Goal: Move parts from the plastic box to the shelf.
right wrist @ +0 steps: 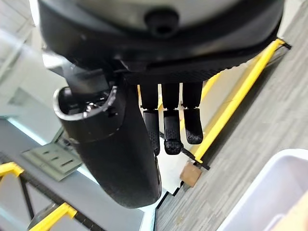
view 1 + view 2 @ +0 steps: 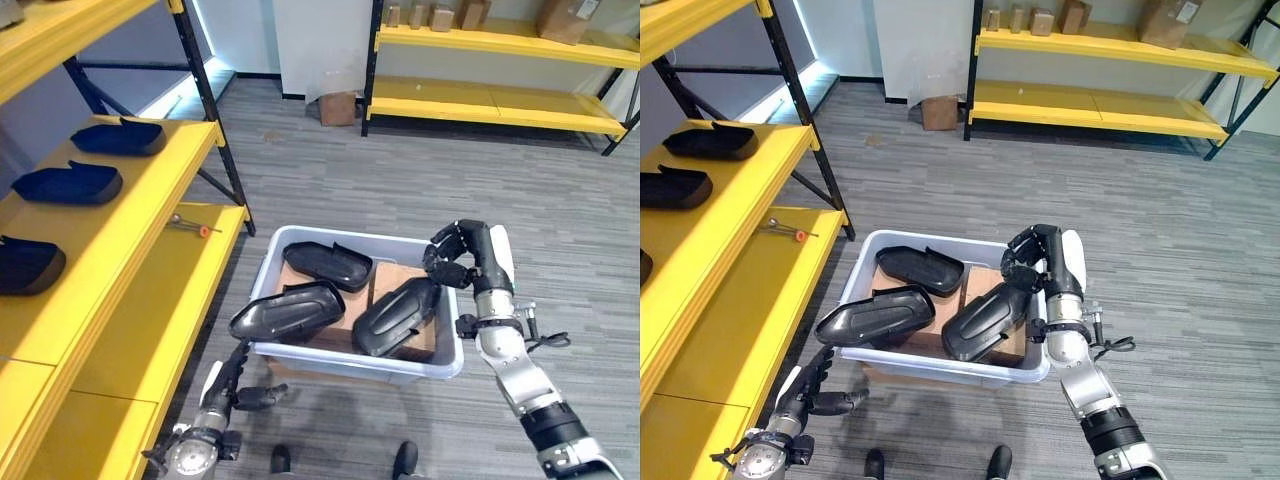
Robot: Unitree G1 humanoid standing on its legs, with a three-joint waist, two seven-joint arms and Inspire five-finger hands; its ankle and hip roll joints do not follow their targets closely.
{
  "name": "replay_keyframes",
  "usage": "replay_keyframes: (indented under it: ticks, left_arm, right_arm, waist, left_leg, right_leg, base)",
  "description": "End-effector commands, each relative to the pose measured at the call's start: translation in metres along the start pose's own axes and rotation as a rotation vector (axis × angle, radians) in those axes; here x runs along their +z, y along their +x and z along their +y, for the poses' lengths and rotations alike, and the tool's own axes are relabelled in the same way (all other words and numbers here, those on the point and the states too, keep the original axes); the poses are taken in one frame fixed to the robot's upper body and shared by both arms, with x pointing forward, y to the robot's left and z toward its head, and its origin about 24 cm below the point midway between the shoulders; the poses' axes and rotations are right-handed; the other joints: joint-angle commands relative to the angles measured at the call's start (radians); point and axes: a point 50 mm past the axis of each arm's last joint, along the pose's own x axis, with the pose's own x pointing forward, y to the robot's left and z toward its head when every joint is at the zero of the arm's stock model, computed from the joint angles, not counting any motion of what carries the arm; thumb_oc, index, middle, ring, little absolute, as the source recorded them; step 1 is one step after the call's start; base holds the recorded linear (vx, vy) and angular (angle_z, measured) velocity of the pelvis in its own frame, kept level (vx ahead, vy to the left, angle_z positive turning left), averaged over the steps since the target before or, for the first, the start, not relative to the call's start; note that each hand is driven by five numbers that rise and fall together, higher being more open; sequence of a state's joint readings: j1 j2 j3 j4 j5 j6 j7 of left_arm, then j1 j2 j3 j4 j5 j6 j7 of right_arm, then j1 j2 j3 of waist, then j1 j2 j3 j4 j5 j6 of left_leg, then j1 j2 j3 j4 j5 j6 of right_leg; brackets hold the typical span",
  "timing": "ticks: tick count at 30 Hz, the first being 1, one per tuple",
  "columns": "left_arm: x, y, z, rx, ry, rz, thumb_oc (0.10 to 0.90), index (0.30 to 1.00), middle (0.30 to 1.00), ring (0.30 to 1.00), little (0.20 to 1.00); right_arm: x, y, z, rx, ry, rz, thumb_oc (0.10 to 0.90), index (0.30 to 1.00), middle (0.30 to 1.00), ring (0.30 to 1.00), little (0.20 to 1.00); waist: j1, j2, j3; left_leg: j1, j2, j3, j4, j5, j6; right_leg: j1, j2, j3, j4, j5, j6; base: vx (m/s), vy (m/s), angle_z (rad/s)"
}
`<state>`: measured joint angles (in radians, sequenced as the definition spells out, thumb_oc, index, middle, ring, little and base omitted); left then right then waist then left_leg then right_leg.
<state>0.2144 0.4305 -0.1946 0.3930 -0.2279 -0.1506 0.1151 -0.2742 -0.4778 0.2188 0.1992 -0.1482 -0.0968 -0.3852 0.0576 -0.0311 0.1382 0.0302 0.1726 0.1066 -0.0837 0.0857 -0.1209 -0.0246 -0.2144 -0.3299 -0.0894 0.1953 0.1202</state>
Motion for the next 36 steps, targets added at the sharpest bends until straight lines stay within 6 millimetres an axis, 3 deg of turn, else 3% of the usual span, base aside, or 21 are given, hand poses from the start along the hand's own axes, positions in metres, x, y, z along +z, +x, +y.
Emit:
replay_keyframes:
  ticks: [1,8,15,16,17,18,27,36]
  left_arm:
    - [0.032,0.01,0.011,0.023,0.027,-0.158,0.9,1.0,1.0,1.0,1.0]
    - [0.03,0.013,0.001,0.028,-0.02,-0.146,0.9,1.0,1.0,1.0,1.0]
    - [0.023,0.009,-0.005,0.012,-0.025,-0.12,0.9,1.0,1.0,1.0,1.0]
    - [0.023,0.009,-0.005,0.012,-0.022,-0.116,0.9,1.0,1.0,1.0,1.0]
    - [0.023,0.009,-0.005,0.012,-0.022,-0.117,0.9,1.0,1.0,1.0,1.0]
    - [0.022,0.008,-0.006,0.012,-0.028,-0.116,0.9,1.0,1.0,1.0,1.0]
    - [0.018,0.006,-0.008,-0.008,-0.024,-0.097,0.9,1.0,1.0,1.0,1.0]
    - [0.022,0.007,-0.008,-0.041,0.0,-0.107,0.9,1.0,1.0,1.0,1.0]
  right_arm:
    - [0.062,0.022,-0.019,-0.063,-0.016,-0.337,0.4,0.3,0.3,0.3,0.3]
    - [0.075,0.03,-0.01,-0.041,0.006,-0.378,0.4,0.3,0.3,0.3,0.3]
    - [0.073,0.026,-0.007,-0.038,0.024,-0.372,0.4,0.3,0.3,0.3,0.3]
    - [0.073,0.026,-0.006,-0.036,0.03,-0.366,0.524,0.473,0.473,0.473,0.473]
    - [0.073,0.026,-0.006,-0.036,0.03,-0.366,0.784,0.838,0.838,0.838,0.838]
    - [0.071,0.025,-0.003,-0.03,0.053,-0.353,0.9,1.0,1.0,1.0,1.0]
    - [0.062,0.024,0.014,0.019,0.22,-0.246,0.9,1.0,1.0,1.0,1.0]
    - [0.055,0.029,0.037,0.048,0.351,-0.126,0.9,1.0,1.0,1.0,1.0]
  waist:
    - [0.022,-0.023,-0.051]
    - [0.031,-0.011,-0.047]
    - [0.029,0.004,-0.035]
    - [0.029,0.005,-0.033]
    - [0.03,0.005,-0.032]
    - [0.027,0.007,-0.029]
    - [0.027,0.002,-0.011]
    - [0.038,0.008,0.045]
  left_leg:
    - [0.009,0.029,0.026,0.059,-0.056,0.01]
    - [-0.025,0.078,-0.007,0.122,-0.035,-0.023]
    - [-0.023,0.101,-0.014,0.139,-0.02,-0.036]
    - [-0.021,0.101,-0.013,0.139,-0.022,-0.035]
    - [-0.02,0.101,-0.012,0.139,-0.022,-0.035]
    - [-0.018,0.101,-0.007,0.136,-0.023,-0.034]
    - [-0.013,0.085,0.02,0.116,-0.04,-0.018]
    - [-0.062,0.06,0.028,0.092,-0.034,-0.006]
  right_leg:
    - [0.062,-0.036,0.02,0.047,-0.149,0.047]
    - [0.094,0.026,0.015,0.023,-0.176,0.009]
    - [0.113,0.052,0.005,0.014,-0.188,-0.004]
    - [0.113,0.051,0.006,0.015,-0.188,-0.004]
    - [0.113,0.051,0.007,0.016,-0.188,-0.004]
    - [0.11,0.05,0.009,0.019,-0.189,-0.004]
    - [0.086,0.035,0.019,0.025,-0.173,0.007]
    - [0.014,0.001,0.029,0.029,-0.14,0.023]
  base:
    - [-0.02,-0.077,-0.08]
    - [-0.01,-0.127,0.01]
    - [0.03,-0.063,0.08]
    - [0.0,0.0,0.0]
    - [0.03,0.002,0.01]
    - [0.04,0.007,0.0]
    - [0.02,0.024,-0.01]
    - [-0.03,0.058,-0.05]
